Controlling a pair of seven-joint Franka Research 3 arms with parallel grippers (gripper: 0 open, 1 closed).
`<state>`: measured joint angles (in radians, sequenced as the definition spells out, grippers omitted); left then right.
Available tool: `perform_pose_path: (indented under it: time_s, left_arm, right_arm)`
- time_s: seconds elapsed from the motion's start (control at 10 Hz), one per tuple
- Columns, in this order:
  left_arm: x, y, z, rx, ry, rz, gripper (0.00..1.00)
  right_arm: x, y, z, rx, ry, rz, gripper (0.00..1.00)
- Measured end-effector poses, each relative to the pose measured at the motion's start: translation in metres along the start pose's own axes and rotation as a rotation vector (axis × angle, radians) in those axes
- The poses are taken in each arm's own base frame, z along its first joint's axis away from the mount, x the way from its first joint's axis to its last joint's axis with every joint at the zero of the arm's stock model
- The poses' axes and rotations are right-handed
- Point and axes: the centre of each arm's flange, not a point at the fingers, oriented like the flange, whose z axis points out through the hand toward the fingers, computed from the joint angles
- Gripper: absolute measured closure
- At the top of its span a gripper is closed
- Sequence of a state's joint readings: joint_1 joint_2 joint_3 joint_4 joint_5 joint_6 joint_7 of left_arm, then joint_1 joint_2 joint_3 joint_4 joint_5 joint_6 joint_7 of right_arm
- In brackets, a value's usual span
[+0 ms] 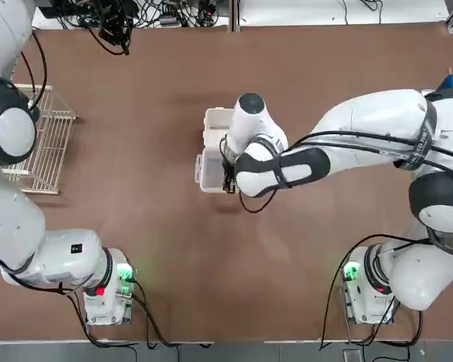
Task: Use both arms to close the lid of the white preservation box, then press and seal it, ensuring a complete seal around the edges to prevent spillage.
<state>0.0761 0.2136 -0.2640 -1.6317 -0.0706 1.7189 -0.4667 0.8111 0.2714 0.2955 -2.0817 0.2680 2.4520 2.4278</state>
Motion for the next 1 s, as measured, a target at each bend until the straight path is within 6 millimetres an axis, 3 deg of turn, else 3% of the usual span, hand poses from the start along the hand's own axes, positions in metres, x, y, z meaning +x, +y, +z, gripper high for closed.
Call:
perform_pose_path:
  time_s: [0.3,0.7,1.0]
  left_arm:
    - [0.0,0.0,0.0,0.0,0.0,0.0,0.99]
    - [0.0,0.0,0.0,0.0,0.001,-0.001,0.99]
    - [0.0,0.0,0.0,0.0,0.001,-0.001,0.99]
  right_arm:
    - [-0.008,-0.011,-0.026,-0.014,0.008,0.02,0.95]
    - [-0.004,-0.056,-0.066,0.025,-0.016,0.072,0.95]
    - [-0.005,-0.059,-0.07,0.025,-0.017,0.073,0.95]
